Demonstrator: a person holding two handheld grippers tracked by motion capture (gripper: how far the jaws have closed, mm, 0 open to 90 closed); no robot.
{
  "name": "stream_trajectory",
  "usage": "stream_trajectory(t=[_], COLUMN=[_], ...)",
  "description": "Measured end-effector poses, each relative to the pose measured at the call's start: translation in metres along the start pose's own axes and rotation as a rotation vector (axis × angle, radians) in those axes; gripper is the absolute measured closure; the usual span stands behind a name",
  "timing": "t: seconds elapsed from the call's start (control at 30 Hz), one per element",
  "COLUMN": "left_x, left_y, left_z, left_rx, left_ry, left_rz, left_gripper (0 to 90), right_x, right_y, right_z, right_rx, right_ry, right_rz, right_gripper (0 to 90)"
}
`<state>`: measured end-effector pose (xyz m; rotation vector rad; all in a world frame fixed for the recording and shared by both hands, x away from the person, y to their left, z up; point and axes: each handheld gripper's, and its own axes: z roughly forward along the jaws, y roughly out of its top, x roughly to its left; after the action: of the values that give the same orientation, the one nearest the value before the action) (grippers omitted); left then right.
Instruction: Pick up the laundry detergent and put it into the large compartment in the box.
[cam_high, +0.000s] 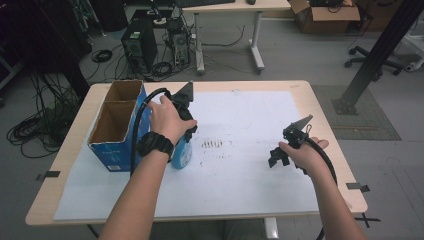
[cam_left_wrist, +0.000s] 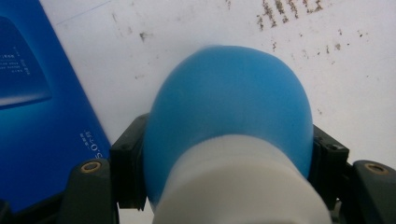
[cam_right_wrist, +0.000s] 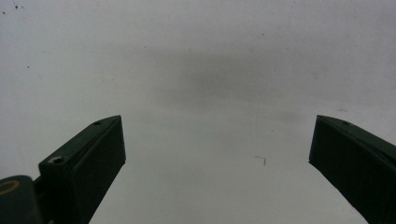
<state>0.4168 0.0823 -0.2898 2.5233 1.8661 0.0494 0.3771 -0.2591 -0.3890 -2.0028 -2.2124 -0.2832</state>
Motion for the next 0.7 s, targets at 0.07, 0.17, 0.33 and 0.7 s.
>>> stream_trajectory(t=[0.07,0.17,0.33,0.7], left_x=[-0.0001,0.0004,0.0013,0.0016], left_y=[0.0,0.0001,0.0005,0.0019], left_z=[0.0,-0.0001,0.0,0.0005], left_rx=[0.0,0.001,0.0,0.004], left_ry=[0.001,0.003,0.001,0.0], left_rz=[0.0,0.0,-0.002,-0.001], left_gripper=[33.1,34.1,35.5,35.9], right_x=[0.0001,0.0004,0.0007,-0.0002], right_y=[-0.0001,0.0,0.0002,0.0002], right_z=[0.0003,0.0007,0.0004,0.0008], right_rx=[0.0,0.004,0.003,0.008], right_ry=[-0.001,0.0,0.0,0.001], right_rz=[0.0,0.002,-0.004,0.002], right_gripper=[3.9,3.9,3.8,3.9])
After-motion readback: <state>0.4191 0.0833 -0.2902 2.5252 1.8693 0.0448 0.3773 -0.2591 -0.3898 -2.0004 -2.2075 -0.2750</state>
